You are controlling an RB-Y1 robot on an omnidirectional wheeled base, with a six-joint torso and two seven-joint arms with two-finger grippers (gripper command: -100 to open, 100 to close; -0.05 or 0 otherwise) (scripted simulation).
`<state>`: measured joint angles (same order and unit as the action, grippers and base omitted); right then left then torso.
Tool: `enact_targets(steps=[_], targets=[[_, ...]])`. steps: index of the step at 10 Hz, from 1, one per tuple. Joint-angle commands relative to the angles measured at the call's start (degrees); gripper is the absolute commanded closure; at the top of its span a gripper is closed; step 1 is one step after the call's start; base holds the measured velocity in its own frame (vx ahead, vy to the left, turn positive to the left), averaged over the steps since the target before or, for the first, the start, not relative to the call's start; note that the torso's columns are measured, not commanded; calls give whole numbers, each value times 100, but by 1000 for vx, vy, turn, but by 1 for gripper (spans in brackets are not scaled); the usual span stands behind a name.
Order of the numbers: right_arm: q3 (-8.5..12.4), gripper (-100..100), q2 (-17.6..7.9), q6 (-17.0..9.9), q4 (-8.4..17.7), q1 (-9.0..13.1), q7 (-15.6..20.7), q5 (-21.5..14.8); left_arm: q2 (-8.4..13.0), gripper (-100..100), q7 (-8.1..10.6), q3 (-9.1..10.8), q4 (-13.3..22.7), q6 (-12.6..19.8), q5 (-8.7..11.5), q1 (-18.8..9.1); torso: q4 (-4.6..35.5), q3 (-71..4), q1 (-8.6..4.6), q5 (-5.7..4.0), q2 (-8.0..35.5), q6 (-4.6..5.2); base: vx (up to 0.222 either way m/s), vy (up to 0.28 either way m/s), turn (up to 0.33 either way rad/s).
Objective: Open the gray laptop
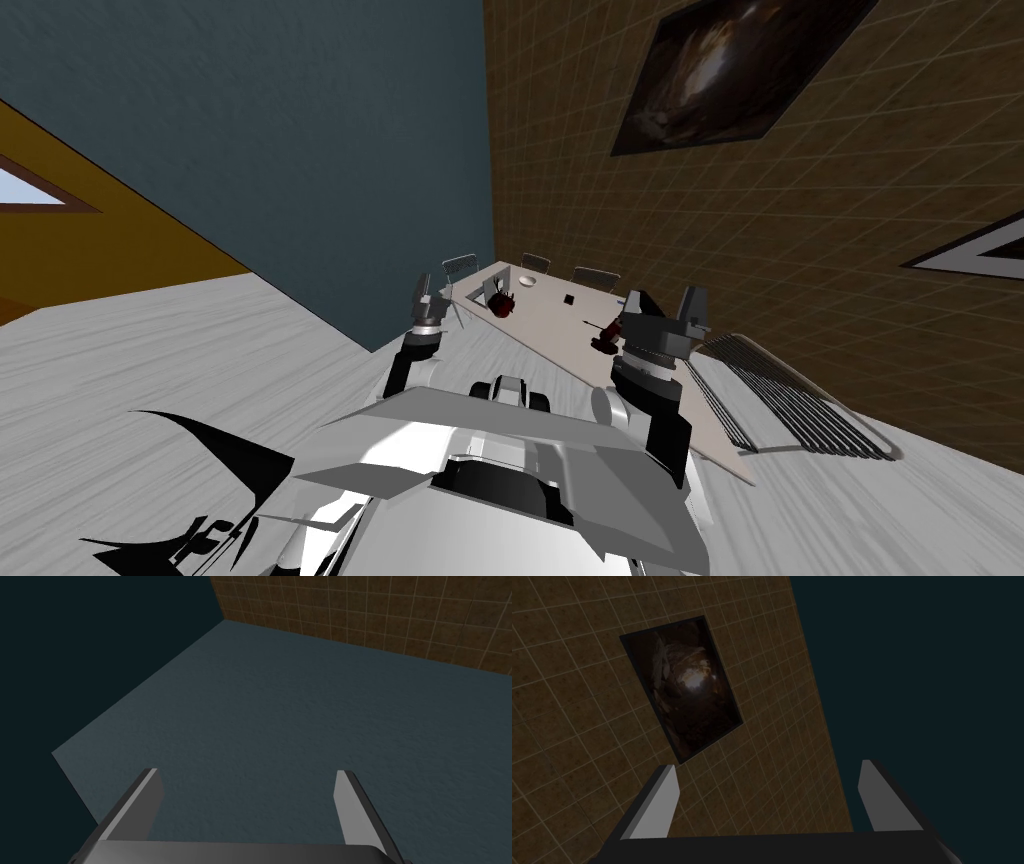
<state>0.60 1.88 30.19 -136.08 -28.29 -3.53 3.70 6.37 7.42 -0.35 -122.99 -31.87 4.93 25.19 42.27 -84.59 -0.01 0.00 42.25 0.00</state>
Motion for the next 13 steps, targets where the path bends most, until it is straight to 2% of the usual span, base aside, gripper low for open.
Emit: enact_targets(steps=[1,13], targets=[[0,0,0,0,0,0,0,0,105,-100,79,61,261,267,79,-195,2,3,1,0,4,0,28,25,-49],[0,0,0,0,0,0,0,0,436,-100,444,364,1541,1499,445,-1214,1,2,0,0,3,0,29,24,-55]])
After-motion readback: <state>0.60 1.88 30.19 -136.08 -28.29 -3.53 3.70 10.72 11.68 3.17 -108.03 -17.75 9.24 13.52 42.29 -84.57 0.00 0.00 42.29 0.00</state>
